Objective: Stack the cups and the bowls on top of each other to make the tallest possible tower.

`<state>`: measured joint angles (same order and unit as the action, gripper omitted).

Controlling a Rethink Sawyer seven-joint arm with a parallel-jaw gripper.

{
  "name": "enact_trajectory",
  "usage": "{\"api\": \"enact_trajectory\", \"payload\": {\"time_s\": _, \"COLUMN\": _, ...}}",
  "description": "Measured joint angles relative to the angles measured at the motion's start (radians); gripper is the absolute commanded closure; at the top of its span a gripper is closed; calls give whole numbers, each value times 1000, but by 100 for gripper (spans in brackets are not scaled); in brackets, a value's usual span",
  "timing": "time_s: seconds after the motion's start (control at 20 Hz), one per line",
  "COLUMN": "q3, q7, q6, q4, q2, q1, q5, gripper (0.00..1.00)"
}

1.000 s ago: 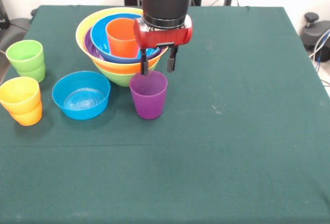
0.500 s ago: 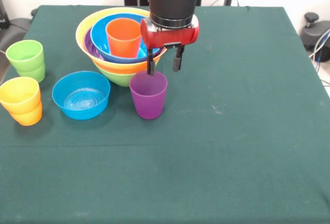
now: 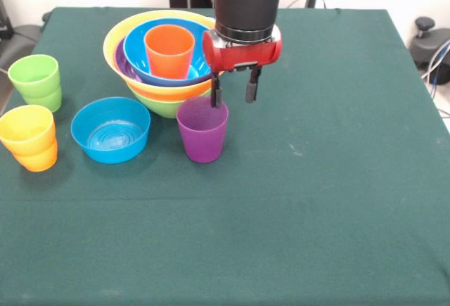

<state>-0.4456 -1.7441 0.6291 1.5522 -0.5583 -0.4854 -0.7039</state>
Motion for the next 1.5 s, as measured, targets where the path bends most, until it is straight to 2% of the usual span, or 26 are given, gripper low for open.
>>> {"api": "enact_trajectory", "payload": {"time_s": 0.7, "q3": 29, "q7": 0, "q6": -27, "q4": 0, "q2": 48, "q1": 25, "q5": 0, "gripper": 0}}
{"api": "enact_trajectory", "payload": {"time_s": 1.5, "q3": 45, "q7": 0, "q6": -73, "q4": -1, "q2": 69, "q1": 24, "q5": 3, "gripper": 0}}
